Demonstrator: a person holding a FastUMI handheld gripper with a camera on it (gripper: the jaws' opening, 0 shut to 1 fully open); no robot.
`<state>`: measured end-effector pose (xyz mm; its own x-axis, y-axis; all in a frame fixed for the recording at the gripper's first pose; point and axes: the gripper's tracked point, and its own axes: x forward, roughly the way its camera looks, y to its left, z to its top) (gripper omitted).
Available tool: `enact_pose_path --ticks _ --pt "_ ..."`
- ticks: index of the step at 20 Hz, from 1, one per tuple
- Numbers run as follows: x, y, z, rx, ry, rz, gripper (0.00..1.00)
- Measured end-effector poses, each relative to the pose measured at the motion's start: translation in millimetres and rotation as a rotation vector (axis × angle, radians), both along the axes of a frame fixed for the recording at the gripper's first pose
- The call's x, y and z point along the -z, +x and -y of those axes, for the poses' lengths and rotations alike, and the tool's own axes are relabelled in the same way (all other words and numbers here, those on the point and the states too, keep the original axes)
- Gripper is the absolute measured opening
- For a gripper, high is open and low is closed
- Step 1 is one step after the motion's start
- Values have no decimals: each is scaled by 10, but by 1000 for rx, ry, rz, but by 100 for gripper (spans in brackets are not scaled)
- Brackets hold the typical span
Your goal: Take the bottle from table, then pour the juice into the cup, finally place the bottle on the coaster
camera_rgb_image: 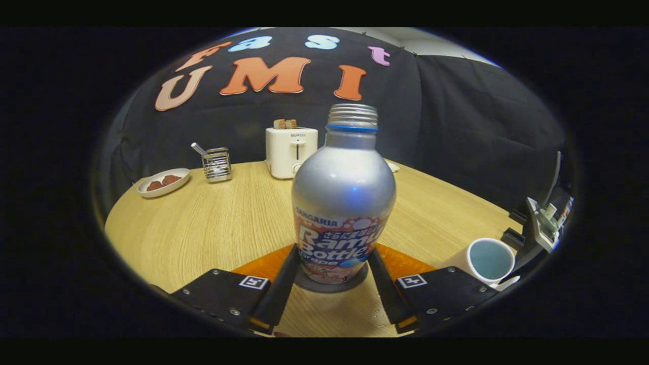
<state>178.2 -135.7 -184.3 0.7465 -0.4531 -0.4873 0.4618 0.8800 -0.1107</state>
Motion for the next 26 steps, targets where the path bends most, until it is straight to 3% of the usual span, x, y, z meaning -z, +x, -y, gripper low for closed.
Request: enact_pose_path --ticks 6,9,12,16,22,26 --pt "-8 -111 -1 9 -17 -10 81" --pt "-78 -208 -82 -20 -19 3 94" --pt "-263 -405 -174 -47 -45 37 97" --pt "-758 -636 -540 -159 4 202 98" --pt "-1279 -1205 -767 -240 -51 257 98" --pt "-1489 -1437 -1045 -334 -93 318 97"
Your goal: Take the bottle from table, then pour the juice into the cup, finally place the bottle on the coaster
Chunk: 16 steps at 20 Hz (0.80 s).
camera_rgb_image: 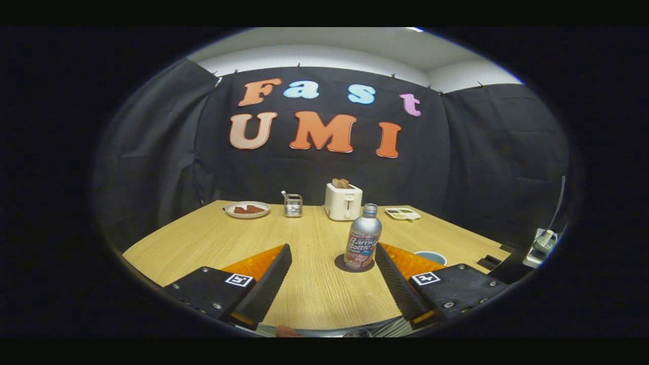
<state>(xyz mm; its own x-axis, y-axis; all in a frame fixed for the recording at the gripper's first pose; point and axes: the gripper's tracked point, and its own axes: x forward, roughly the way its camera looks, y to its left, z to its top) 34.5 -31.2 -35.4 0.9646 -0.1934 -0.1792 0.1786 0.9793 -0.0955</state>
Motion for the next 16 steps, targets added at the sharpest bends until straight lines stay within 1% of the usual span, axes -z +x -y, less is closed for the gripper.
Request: enact_pose_path --ticks 4,8,16 --pt "-89 -59 -244 -80 41 44 98" --pt "-43 -98 -190 -65 39 42 98" --pt "-21 -93 -139 -67 95 58 98"
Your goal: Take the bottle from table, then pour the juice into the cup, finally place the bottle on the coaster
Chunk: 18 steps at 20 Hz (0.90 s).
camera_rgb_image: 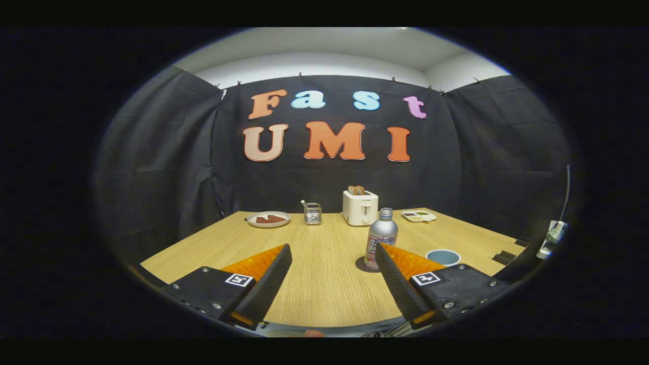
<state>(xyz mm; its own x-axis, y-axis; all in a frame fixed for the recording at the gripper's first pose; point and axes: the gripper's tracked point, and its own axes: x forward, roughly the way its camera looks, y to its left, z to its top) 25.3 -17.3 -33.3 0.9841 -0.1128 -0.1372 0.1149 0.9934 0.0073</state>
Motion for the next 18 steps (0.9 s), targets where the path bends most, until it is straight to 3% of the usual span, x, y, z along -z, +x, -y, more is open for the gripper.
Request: enact_pose_path --ticks 18 --pt "61 -9 73 18 1 -6 98"
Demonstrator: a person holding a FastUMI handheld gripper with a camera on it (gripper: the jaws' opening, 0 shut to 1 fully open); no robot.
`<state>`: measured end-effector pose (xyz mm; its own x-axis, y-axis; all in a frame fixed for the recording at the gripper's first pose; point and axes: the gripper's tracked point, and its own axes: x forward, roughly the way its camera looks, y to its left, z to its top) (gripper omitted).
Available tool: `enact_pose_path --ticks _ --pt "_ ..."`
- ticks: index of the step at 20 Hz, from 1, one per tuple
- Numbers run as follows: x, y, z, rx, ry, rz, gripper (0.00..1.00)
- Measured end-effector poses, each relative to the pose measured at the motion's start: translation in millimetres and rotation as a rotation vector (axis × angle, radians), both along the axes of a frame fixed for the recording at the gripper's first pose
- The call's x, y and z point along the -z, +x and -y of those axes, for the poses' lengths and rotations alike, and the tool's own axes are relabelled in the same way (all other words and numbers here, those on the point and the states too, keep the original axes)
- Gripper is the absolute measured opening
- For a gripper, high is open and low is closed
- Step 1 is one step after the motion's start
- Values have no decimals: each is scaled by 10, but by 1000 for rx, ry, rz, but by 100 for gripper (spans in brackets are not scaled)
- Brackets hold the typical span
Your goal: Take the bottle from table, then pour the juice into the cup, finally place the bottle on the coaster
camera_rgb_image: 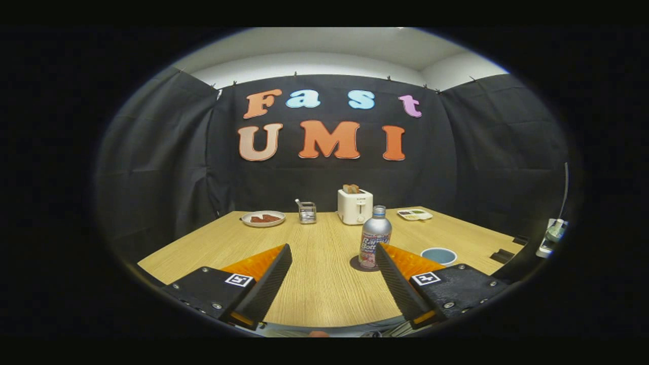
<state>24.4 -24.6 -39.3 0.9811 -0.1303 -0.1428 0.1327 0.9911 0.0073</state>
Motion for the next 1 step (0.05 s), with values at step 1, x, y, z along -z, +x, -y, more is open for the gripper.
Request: enact_pose_path --ticks 1 --pt "1 3 2 -1 0 -2 98"
